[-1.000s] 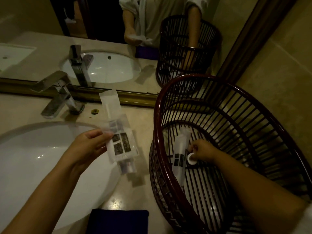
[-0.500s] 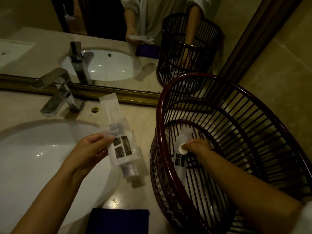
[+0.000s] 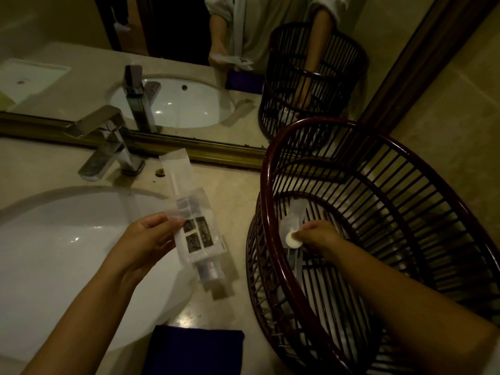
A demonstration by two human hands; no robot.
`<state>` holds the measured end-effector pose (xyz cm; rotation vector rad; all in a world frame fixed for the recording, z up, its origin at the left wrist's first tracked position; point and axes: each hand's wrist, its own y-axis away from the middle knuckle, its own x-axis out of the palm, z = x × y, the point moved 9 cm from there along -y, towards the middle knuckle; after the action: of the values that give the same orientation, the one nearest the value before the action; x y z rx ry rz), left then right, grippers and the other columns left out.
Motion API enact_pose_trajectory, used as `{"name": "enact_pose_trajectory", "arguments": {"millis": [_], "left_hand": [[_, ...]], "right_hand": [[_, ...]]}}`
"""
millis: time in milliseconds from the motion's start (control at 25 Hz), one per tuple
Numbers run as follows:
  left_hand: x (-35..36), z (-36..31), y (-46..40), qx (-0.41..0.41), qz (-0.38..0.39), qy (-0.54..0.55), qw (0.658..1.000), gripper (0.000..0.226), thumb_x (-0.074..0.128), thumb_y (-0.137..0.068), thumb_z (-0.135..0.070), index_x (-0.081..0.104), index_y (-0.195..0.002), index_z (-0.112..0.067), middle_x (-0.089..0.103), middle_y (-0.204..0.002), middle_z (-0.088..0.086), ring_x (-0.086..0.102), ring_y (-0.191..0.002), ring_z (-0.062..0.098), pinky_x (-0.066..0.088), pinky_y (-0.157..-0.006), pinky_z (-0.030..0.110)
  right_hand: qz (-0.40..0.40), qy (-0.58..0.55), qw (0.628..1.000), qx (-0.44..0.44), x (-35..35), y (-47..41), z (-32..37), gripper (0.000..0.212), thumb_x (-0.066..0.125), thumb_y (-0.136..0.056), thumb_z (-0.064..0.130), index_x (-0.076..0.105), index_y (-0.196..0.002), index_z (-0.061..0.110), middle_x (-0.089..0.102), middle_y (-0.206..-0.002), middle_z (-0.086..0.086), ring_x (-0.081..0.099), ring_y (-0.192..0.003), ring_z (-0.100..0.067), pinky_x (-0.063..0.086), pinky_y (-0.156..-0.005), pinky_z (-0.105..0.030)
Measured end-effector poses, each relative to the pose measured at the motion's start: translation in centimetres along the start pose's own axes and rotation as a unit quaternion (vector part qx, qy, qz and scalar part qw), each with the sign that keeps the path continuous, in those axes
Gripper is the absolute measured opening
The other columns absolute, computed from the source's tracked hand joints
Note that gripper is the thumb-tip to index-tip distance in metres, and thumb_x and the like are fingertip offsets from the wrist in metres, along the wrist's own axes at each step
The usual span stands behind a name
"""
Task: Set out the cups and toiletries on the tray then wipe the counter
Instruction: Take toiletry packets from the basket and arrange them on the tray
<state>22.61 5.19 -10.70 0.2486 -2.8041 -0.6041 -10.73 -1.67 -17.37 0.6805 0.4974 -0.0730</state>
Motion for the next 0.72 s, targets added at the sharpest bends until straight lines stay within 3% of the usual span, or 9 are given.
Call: {"name": "enact_pose_trajectory", "arguments": {"millis": [120, 360, 520, 720], "left_hand": [[0.1, -0.2, 0.4, 0.002, -0.003, -0.002, 1.000, 0.013, 0.053, -0.086, -0.004, 0.065, -0.084, -0.008, 0.074, -0.071, 0.001, 0.070, -0.072, 0.014, 0.057, -0.057, 0.020], [0.7, -1.1, 1.5, 0.014, -0.011, 0.012, 1.000, 0.012, 0.053, -0.085, -0.004, 0.065, -0.089, -0.006, 0.069, -0.087, 0.010, 0.066, -0.083, 0.021, 0.057, -0.057, 0.020], [1.5, -2.0, 2.8, 0.022, 0.001, 0.032, 0.999, 0.011, 0.056, -0.083, -0.005, 0.065, -0.089, -0.006, 0.075, -0.072, 0.004, 0.072, -0.069, 0.015, 0.057, -0.055, 0.021], [2.1, -2.5, 4.7, 0.033, 0.009, 0.052, 0.998, 0.009, 0.059, -0.081, -0.007, 0.067, -0.087, -0.007, 0.074, -0.074, 0.009, 0.068, -0.074, 0.021, 0.058, -0.056, 0.023]], "right_hand": [[0.031, -0.015, 0.999, -0.002, -0.5, 0.4, 0.5, 0.021, 0.066, -0.079, 0.000, 0.050, -0.070, 0.010, 0.059, -0.090, -0.015, 0.061, -0.088, -0.029, 0.053, -0.060, -0.032], [0.038, 0.064, 0.989, -0.124, -4.7, 2.8, 6.9, 0.008, 0.066, -0.080, 0.009, 0.058, -0.079, 0.009, 0.063, -0.080, -0.009, 0.061, -0.066, -0.016, 0.048, -0.048, -0.022], [0.026, -0.020, 0.980, -0.195, -9.4, 5.9, 11.6, 0.008, 0.068, -0.078, 0.012, 0.062, -0.083, 0.010, 0.065, -0.080, -0.006, 0.062, -0.063, -0.013, 0.049, -0.046, -0.019], [0.022, -0.064, 0.979, -0.194, -10.5, 8.4, 10.9, 0.008, 0.066, -0.080, 0.008, 0.059, -0.078, 0.012, 0.062, -0.085, -0.006, 0.059, -0.073, -0.016, 0.046, -0.058, -0.025]]}}
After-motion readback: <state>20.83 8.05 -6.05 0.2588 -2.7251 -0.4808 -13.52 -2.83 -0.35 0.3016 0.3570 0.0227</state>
